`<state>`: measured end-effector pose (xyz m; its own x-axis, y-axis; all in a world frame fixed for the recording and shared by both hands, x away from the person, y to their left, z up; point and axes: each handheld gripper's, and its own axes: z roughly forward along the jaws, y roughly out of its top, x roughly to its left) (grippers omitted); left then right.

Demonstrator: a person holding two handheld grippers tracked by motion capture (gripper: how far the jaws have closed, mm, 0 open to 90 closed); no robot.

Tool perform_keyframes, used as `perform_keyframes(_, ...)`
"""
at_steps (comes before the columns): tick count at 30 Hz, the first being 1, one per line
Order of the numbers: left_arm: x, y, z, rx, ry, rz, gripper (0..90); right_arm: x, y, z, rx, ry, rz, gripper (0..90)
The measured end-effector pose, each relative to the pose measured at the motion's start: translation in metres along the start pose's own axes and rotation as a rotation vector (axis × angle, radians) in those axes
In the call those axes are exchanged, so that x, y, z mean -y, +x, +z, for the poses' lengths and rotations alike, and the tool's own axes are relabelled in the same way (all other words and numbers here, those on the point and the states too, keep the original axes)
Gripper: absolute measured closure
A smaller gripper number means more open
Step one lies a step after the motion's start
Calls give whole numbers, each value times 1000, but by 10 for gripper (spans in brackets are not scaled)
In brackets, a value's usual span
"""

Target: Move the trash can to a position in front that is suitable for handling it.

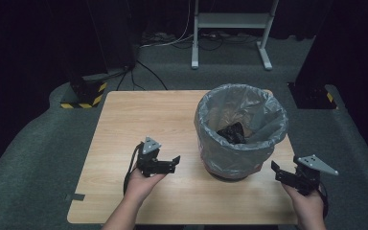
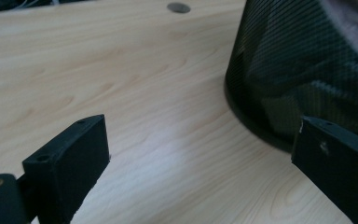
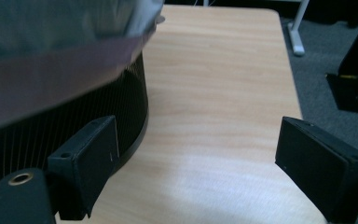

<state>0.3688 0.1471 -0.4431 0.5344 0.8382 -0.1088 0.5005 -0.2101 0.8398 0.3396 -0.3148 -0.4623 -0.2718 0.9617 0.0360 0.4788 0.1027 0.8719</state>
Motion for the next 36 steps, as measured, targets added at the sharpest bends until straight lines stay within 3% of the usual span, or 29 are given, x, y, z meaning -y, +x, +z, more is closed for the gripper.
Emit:
perform_keyframes(5,-23,-13,12,21,-19,16,39,-16,-2,-1,8,-26,-20,130)
perform_keyframes(14,-52,-22,26,12,-21,30,44,-41,-4,7,31,-91,21,129)
perform_keyframes(18,-55,-25,33,16,-14,8,48,-47,-6,17,56,-65,33,129)
perform_keyframes(23,-57,-28,38,15,-16,16,49,-47,-3,25,73,-42,16,130)
perform_keyframes(29,-58,-30,38,0,-24,35,54,-49,4,31,39,-65,-3,131)
perform_keyframes(36,-57,-26,36,-12,-28,34,56,-53,13,35,23,-63,-26,221)
